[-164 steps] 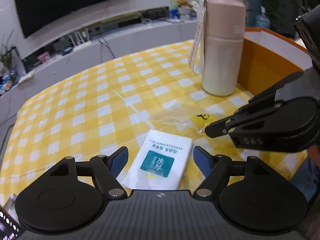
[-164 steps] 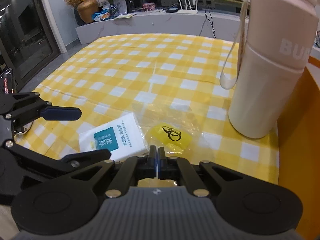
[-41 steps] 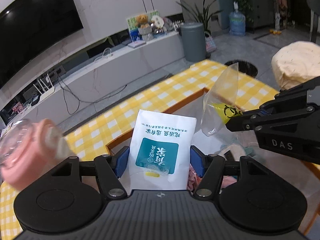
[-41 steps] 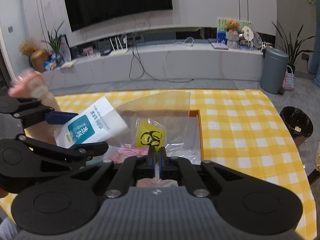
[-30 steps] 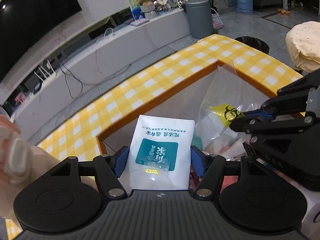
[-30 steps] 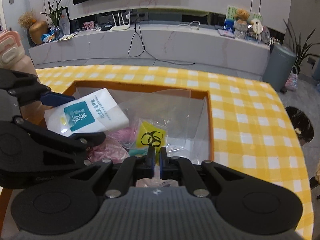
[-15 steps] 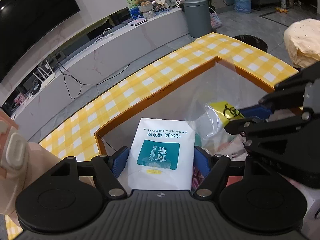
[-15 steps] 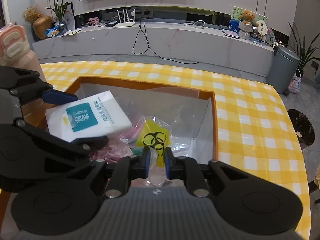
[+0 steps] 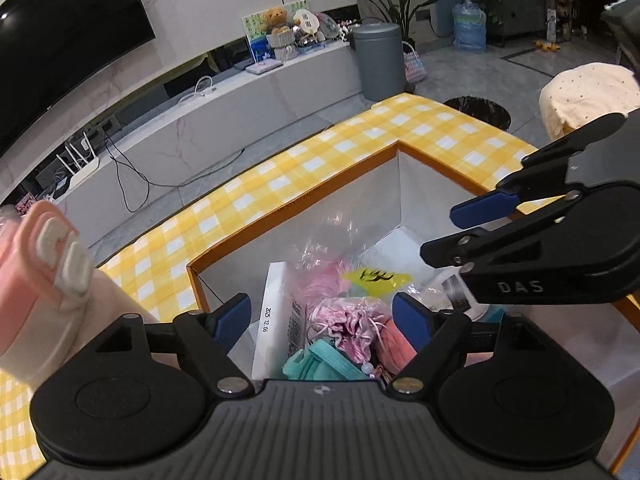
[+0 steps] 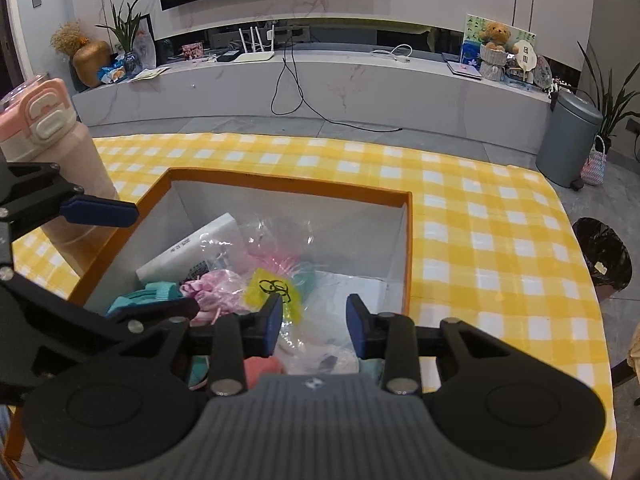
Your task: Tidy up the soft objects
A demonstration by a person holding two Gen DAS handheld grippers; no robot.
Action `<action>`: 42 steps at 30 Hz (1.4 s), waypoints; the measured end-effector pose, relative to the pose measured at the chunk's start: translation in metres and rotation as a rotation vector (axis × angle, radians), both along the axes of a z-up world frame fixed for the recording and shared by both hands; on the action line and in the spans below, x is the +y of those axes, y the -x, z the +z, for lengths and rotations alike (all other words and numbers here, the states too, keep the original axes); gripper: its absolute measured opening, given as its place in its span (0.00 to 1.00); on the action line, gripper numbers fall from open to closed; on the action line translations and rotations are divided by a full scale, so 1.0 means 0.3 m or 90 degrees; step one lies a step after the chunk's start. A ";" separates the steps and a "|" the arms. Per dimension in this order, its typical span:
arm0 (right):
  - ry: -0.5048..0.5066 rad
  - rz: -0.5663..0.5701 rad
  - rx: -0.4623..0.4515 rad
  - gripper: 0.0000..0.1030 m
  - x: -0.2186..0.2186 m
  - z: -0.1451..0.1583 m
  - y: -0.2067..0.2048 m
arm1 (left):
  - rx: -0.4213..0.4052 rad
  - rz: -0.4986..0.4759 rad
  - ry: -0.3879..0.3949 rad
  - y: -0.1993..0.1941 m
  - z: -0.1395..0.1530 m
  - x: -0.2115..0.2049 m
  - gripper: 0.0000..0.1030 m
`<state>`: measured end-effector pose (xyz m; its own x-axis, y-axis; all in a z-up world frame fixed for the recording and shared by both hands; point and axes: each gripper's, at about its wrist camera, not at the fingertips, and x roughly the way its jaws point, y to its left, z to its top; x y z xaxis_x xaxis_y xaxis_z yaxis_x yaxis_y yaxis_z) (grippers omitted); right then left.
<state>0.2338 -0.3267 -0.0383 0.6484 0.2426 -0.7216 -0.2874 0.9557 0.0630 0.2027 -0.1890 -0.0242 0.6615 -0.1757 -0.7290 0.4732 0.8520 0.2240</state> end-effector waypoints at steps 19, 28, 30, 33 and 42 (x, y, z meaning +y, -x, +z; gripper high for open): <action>0.014 -0.027 -0.035 0.46 0.070 0.147 0.294 | -0.057 -0.025 0.133 0.298 0.164 0.154 0.91; -0.013 -0.032 -0.080 0.55 0.181 0.249 0.519 | -0.104 0.007 0.193 0.443 0.246 0.300 0.91; -0.019 -0.040 -0.093 0.61 0.211 0.274 0.563 | -0.114 0.031 0.214 0.471 0.264 0.341 0.91; -0.024 -0.062 -0.116 0.69 0.252 0.298 0.627 | -0.129 0.064 0.251 0.507 0.286 0.400 0.91; -0.004 -0.130 -0.205 0.81 0.379 0.305 0.777 | -0.180 0.164 0.263 0.586 0.271 0.499 0.91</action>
